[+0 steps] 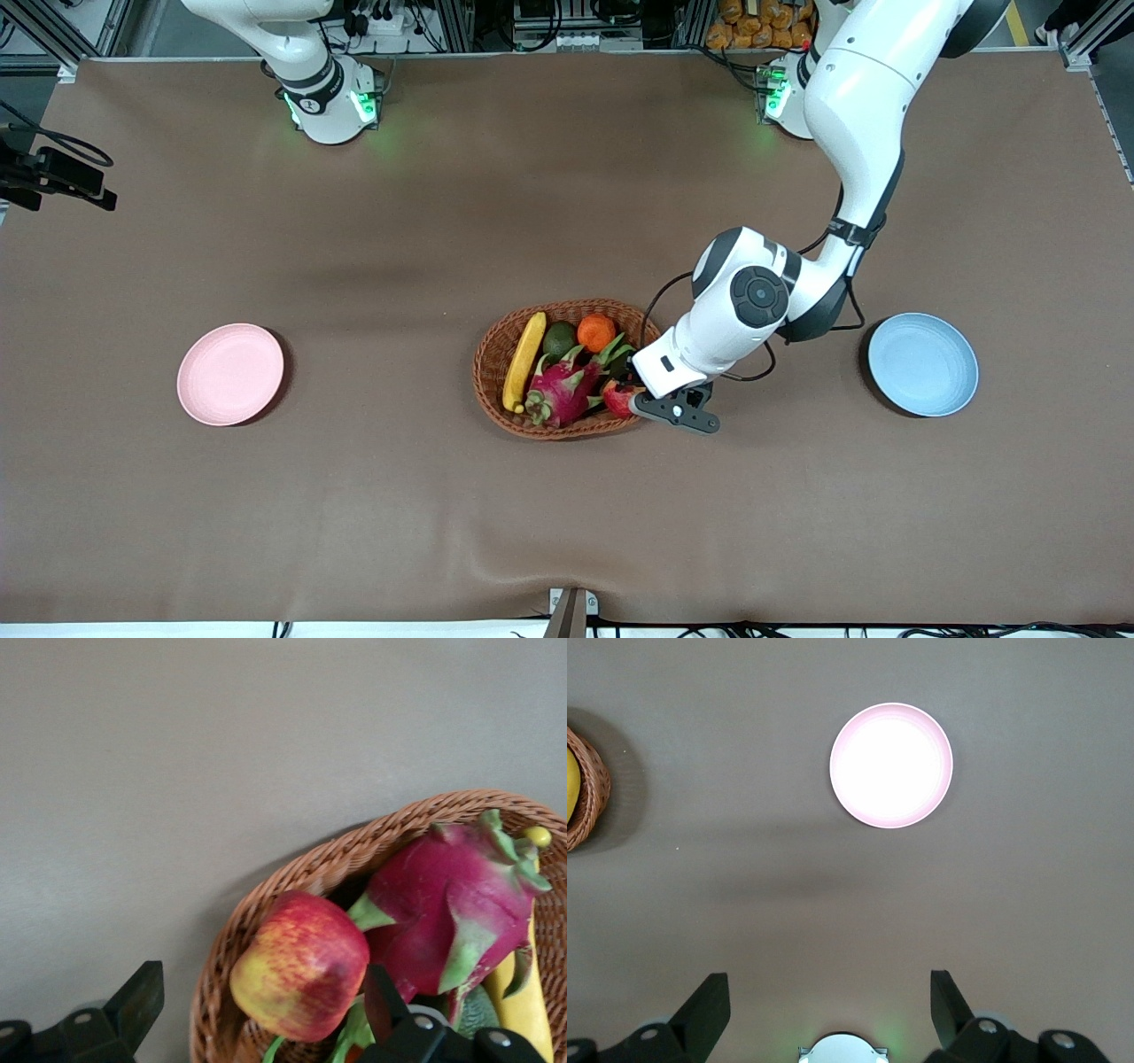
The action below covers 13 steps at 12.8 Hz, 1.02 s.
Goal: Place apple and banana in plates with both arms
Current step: 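Lower the left gripper and close it on the red apple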
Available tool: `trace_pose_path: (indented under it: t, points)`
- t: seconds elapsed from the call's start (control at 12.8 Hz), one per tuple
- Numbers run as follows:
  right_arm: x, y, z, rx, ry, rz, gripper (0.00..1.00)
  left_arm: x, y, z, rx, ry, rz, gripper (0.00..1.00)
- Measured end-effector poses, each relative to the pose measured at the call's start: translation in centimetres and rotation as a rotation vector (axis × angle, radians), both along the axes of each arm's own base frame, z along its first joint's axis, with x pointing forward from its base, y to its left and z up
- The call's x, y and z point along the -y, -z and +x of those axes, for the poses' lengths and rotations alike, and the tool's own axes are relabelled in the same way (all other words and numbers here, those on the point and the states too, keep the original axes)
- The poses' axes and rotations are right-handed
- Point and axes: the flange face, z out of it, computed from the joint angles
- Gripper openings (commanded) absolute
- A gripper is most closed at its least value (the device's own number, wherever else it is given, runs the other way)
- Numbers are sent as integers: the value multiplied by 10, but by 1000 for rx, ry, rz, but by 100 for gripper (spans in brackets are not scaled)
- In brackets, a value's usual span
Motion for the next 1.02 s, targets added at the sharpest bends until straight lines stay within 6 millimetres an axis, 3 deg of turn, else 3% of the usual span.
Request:
trace_pose_path:
  t: [0.63, 0.7, 0.86, 1.02]
  points:
    - [0, 1, 0, -3, 1, 0, 100, 9, 20, -1, 3, 53, -34, 100]
    - [0, 1, 0, -3, 1, 0, 100, 9, 24, -1, 4, 63, -32, 94]
    - [0, 1, 0, -3, 1, 0, 100, 9, 31, -1, 3, 65, -32, 57]
    - [0, 1, 0, -4, 1, 0, 100, 10, 31, -1, 4, 65, -36, 6]
